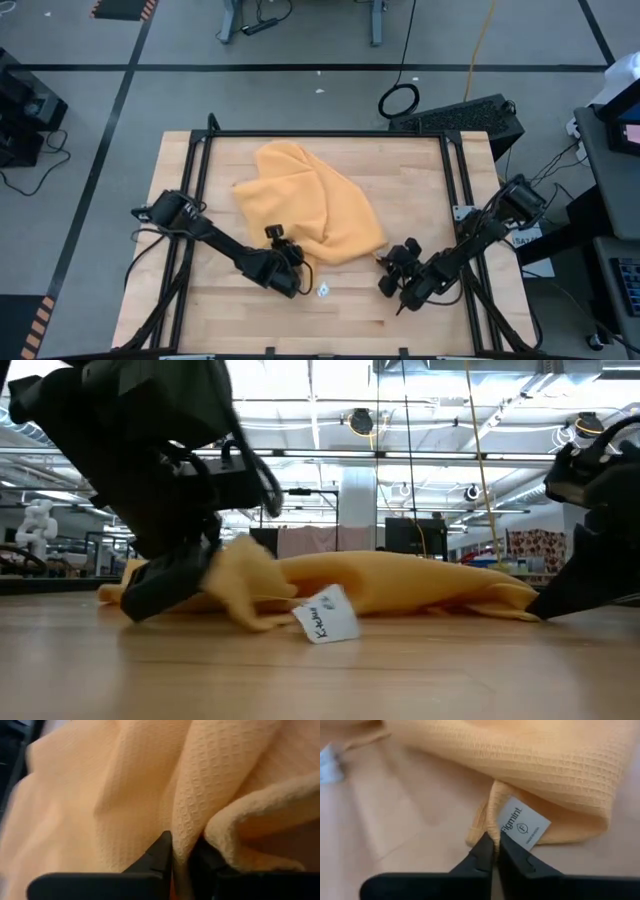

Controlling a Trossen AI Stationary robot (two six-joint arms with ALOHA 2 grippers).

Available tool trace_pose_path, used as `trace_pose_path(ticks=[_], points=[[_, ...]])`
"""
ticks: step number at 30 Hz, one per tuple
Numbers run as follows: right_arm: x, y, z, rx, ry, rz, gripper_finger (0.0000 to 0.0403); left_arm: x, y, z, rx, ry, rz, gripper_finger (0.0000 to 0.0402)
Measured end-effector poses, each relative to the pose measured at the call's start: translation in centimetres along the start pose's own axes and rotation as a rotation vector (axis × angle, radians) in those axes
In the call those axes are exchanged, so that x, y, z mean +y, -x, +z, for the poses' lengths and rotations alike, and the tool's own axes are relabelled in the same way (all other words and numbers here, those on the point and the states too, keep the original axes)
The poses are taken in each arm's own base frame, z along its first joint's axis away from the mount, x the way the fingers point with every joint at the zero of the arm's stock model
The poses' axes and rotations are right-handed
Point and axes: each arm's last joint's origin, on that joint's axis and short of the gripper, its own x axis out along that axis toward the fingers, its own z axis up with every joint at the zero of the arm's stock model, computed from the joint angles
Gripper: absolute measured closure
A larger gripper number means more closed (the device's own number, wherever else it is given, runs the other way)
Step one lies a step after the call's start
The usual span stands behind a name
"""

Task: Roll towel
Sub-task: Fold the yellow towel

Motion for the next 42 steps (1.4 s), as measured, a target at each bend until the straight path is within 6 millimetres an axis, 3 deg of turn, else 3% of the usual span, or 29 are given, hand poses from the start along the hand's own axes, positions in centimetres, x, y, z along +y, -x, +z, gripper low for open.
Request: trace_pose_path(ticks=[4, 9, 13, 18, 23, 30, 35, 38, 42], points=[[1.9, 0.5, 0.5, 0.084, 0.030, 0.063, 0.0388, 1.8, 0.8, -0.5, 0.037, -0.052, 0.091, 0.0334], [4.2, 1.1, 1.4, 0.208, 0.079, 0.140, 0.0399, 4.8, 3.7, -1.4, 0.082, -0.003, 0.194, 0.0333], [5.5, 1.9, 2.4, 0.337, 0.143, 0.119, 0.0399, 6.4, 6.1, -1.4, 0.058, 0.055, 0.160, 0.0324], [6.6, 3.6, 4.4, 0.416, 0.240, -0.002, 0.0397, 6.4, 8.6, -1.5, 0.000, 0.100, 0.040, 0.0279], [7.9, 5.6, 6.6, 0.434, 0.331, -0.063, 0.0397, 3.5, 11.0, -2.4, -0.085, 0.054, -0.116, 0.0241], [9.8, 7.9, 9.1, 0.459, 0.457, -0.009, 0.0397, 1.2, 14.3, -5.5, -0.142, 0.120, -0.199, 0.0236], [10.7, 8.8, 9.9, 0.512, 0.483, 0.076, 0.0397, -2.5, 16.7, -5.5, -0.369, 0.169, -0.386, 0.0236], [10.8, 8.8, 10.0, 0.514, 0.495, 0.081, 0.0397, -5.6, 17.1, -5.2, -0.501, 0.040, -0.453, 0.0236], [10.8, 8.8, 10.0, 0.513, 0.483, 0.077, 0.0397, -8.7, 15.6, -5.8, -0.554, -0.176, -0.426, 0.0236]])
